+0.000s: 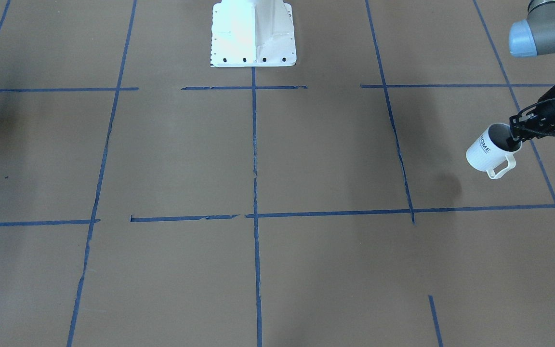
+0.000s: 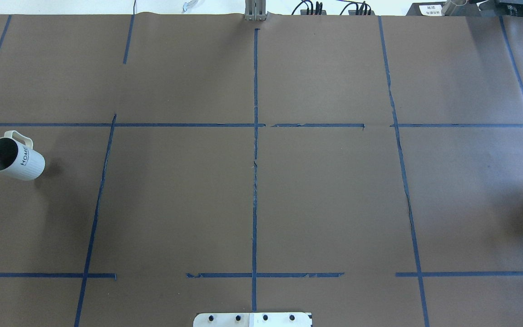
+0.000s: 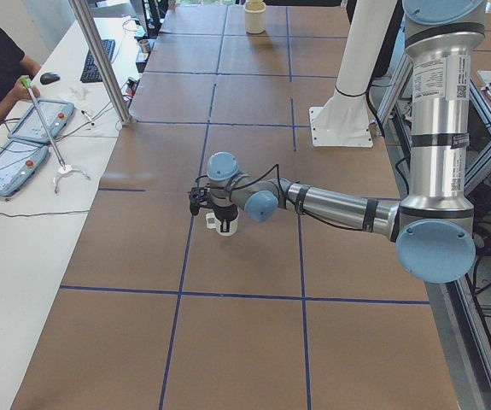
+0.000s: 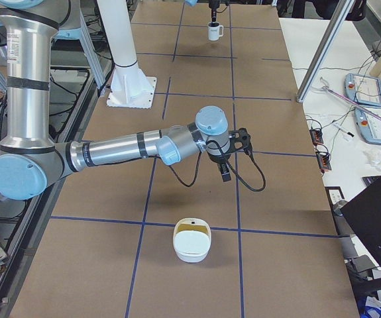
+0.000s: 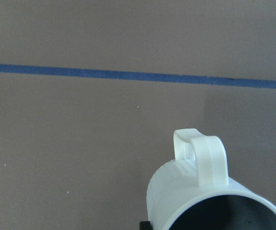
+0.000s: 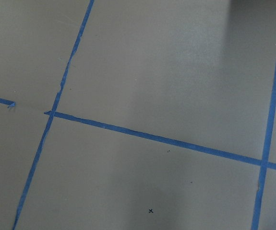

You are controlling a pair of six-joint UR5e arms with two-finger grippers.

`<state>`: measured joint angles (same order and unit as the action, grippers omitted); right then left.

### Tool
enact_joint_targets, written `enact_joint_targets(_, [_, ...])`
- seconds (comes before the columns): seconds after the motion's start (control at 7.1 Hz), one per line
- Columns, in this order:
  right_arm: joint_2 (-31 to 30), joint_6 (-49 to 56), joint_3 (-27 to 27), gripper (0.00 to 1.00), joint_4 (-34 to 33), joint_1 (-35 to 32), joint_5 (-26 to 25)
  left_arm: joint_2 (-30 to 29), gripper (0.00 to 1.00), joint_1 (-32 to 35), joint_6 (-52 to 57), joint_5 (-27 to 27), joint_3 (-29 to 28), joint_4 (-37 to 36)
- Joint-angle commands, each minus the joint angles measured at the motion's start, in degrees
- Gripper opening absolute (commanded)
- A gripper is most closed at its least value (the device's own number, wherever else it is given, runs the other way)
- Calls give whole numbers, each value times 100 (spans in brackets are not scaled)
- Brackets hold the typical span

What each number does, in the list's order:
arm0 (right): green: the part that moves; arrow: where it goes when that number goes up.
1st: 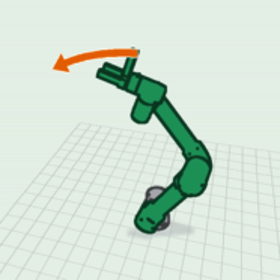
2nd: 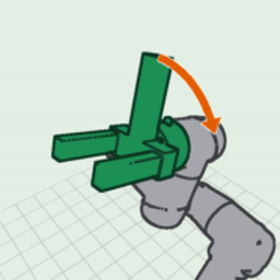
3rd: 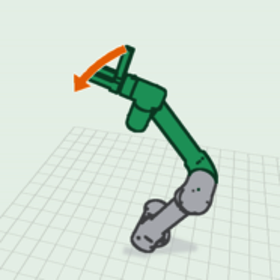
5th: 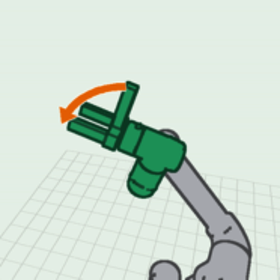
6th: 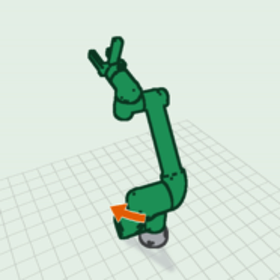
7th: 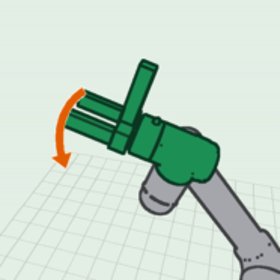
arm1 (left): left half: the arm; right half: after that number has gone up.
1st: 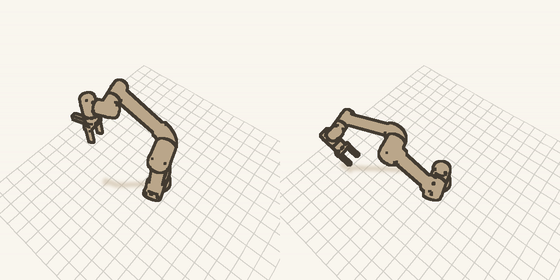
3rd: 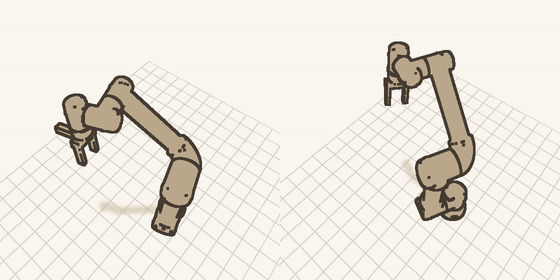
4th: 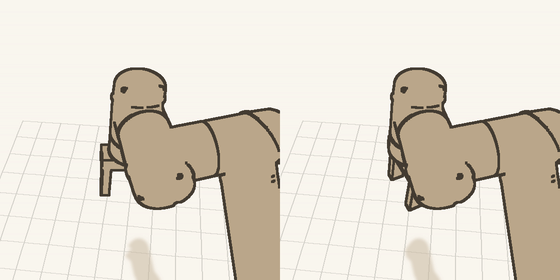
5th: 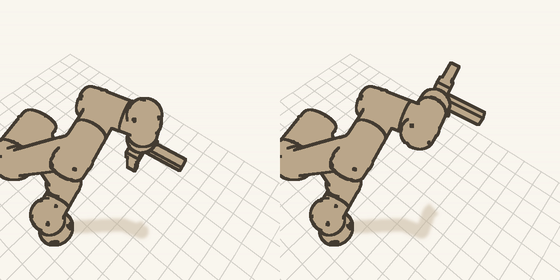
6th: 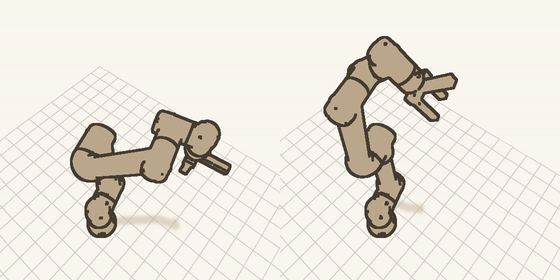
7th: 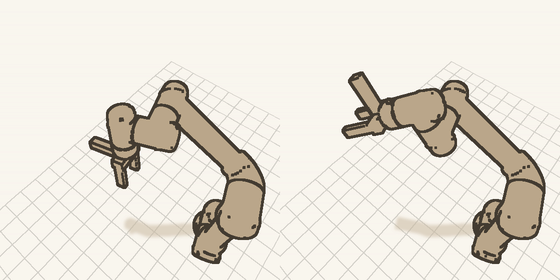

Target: Left arm hands cup to right arm to dump lemon

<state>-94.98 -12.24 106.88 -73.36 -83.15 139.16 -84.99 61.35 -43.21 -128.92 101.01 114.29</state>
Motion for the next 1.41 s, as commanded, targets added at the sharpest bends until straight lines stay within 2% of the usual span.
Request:
enact_joint_targets(0.0, [6,2,17,100,-3,0,6,315,8,-185,-56,121,128,321])
enact_joint_targets(0.56, [15,2,26,100,5,0,-3,369,15,-413,6,411,68,322])
enact_joint_targets(0.7, [23,2,26,100,5,0,6,369,33,-413,6,402,68,322])
enact_joint_targets(0.85, [23,2,26,100,5,0,6,352,77,-413,6,394,68,330])
enact_joint_targets(0.99, [23,2,44,100,5,0,-3,352,100,-413,6,394,68,322])
enact_joint_targets(1.27, [15,2,61,100,-3,-8,15,413,100,-317,6,332,495,304])
